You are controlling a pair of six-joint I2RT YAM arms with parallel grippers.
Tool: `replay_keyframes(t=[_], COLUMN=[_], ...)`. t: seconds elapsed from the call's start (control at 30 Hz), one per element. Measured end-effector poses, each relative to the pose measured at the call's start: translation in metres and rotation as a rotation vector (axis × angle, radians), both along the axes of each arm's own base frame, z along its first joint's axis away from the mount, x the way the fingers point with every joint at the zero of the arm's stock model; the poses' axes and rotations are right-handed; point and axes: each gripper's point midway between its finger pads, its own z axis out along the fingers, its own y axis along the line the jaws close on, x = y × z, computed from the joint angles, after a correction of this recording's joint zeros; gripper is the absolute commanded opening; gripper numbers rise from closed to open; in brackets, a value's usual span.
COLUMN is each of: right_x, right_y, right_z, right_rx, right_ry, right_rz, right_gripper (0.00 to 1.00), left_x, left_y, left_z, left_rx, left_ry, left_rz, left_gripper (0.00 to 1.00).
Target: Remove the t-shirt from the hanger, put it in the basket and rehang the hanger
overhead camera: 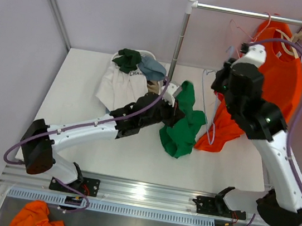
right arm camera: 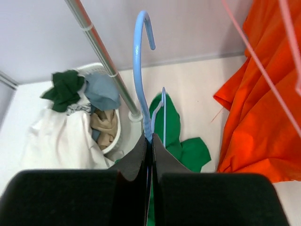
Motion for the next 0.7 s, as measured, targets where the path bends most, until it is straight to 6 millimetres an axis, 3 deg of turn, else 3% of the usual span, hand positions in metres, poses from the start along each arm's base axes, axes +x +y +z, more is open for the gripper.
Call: replay_keyframes(t=[0.1, 0.2, 0.3, 0.4, 0.6, 0.7], right_x=[-0.023, -0.042, -0.045, -0.03, 0.026, 0.055], right_y=[-0.017, -0.036, -0.046, -0.042, -0.019, -0.024], right_z=[0.025, 0.044, 0.051, 0.052, 0.018, 0.009], right_rx=[0.054, 0.092, 0.089, 0.066, -0.026, -0.038], right_ry=[-0.066, -0.142, -0.195, -0.228, -0.215, -0.216], right_rz=[0.006, -0.003, -0.019, -0.01, 0.054, 0.076], right_gripper=[0.0, 0.0, 0.0, 0.0, 0.0, 0.0], left_x=[0.014, 0.012, 0.0, -0.011, -0.018, -0.014], left_y=[0.017, 0.033, 0.051, 0.067, 0.099, 0.118], left_z=[-0.011, -0.021, -0.005, 0.044, 0.189, 0.252], left_rx=[0.025, 0.07, 0.078, 0.021, -0.177, -0.25], left_ry=[0.062, 0.101, 0.1, 0.041, -0.223, -0.37], left_rz=[0.045, 0.074, 0.075, 0.073, 0.093, 0.132], left_gripper=[0.01, 0.01, 0.01, 0.01, 0.01, 0.01])
